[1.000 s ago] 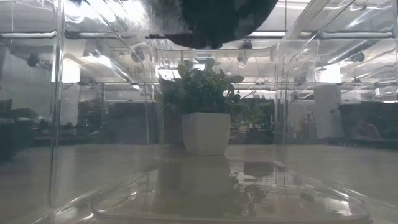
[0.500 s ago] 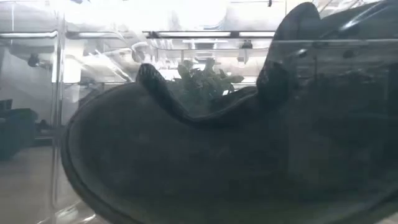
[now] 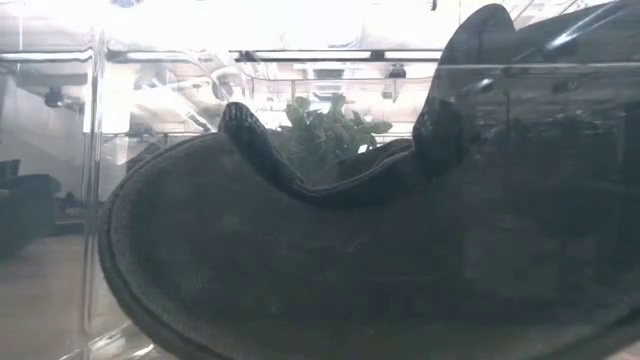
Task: Pick & Place hat
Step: Put the black cap into the bottom transparent bin
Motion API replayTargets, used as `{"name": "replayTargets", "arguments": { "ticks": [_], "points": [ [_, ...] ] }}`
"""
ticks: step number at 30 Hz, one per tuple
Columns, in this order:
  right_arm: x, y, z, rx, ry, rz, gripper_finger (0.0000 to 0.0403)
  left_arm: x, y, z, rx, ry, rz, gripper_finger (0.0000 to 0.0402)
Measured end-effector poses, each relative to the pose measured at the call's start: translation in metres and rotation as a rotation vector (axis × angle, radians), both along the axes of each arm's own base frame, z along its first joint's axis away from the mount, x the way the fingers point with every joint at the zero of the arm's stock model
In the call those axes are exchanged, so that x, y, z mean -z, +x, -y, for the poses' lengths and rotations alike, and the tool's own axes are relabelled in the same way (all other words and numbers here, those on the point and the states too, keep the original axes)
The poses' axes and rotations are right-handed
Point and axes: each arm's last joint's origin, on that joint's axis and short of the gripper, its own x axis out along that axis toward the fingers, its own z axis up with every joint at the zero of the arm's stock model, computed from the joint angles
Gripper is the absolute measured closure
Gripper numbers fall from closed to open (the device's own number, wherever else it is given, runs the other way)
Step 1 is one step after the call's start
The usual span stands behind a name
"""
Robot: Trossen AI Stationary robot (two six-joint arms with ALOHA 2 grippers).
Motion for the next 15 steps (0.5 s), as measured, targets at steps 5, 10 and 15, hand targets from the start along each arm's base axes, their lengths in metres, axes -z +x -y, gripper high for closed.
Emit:
{"name": "replayTargets", "arguments": {
  "ticks": [5,10,15],
  "points": [
    [-0.003,0.005,0.008,-0.077,-0.091,0.030,0.0179,0.000,0.002,0.001,0.034,-0.126,0.022,0.0248],
    [-0.007,0.011,0.013,-0.104,-0.161,0.086,0.0179,0.004,0.007,0.005,0.111,-0.168,-0.028,0.0248],
    [-0.007,0.013,0.018,-0.065,-0.167,0.094,0.0179,0.005,0.017,0.015,0.286,-0.243,-0.217,0.0248]
  ]
}}
